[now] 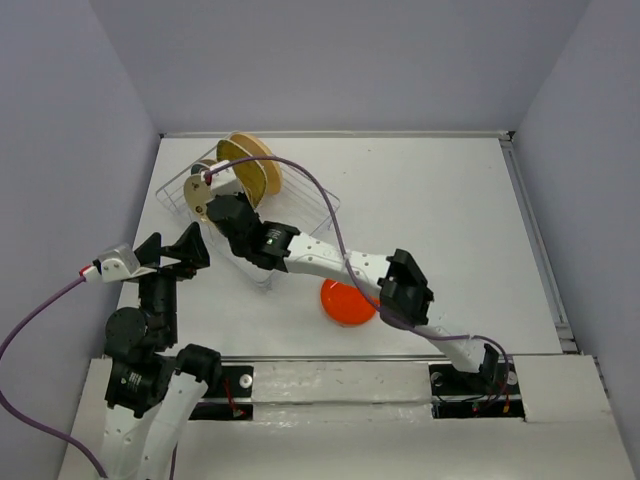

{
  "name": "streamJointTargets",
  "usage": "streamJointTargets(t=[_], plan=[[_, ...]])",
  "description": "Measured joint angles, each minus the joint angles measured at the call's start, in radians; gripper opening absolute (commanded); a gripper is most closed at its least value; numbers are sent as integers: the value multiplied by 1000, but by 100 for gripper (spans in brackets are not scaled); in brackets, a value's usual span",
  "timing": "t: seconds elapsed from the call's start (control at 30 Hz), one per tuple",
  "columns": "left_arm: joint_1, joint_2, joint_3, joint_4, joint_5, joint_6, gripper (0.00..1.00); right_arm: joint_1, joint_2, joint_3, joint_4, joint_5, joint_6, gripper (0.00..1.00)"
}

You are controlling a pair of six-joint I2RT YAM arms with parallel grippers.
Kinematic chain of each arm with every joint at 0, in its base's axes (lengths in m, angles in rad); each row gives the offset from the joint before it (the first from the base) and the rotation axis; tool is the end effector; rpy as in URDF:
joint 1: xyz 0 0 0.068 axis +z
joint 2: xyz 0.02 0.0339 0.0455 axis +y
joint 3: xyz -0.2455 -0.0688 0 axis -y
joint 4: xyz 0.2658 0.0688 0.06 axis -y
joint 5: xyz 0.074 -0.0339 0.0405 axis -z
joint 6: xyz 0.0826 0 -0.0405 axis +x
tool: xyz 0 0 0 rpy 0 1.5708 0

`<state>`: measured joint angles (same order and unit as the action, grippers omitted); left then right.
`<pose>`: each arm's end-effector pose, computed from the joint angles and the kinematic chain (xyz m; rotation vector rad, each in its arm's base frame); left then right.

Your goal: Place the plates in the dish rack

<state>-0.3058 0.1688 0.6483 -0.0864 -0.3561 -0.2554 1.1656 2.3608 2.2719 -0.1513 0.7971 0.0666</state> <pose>0.1288 -0.0105 0.3886 -0.2848 1.1742 -0.2820 0.2878 0.5211 0.2911 -0.3976 1.6952 0.1814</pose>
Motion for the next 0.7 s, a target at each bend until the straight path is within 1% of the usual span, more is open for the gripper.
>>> streamJointTargets(t=[0.1,0.27,0.43,0.6,0.7], plan=[[0,0,0,0,0,0,99,5,103,101,9,46,-84,7],[0,0,0,0,0,0,99,8,187,136,71,98,-203,7],[0,0,0,0,0,0,99,24,200,136,174,132,-309,7],[0,0,0,0,0,0,99,34,200,144,330,179,-460,7],[0,0,0,0,0,0,99,34,200,159,389,193,-509,7]])
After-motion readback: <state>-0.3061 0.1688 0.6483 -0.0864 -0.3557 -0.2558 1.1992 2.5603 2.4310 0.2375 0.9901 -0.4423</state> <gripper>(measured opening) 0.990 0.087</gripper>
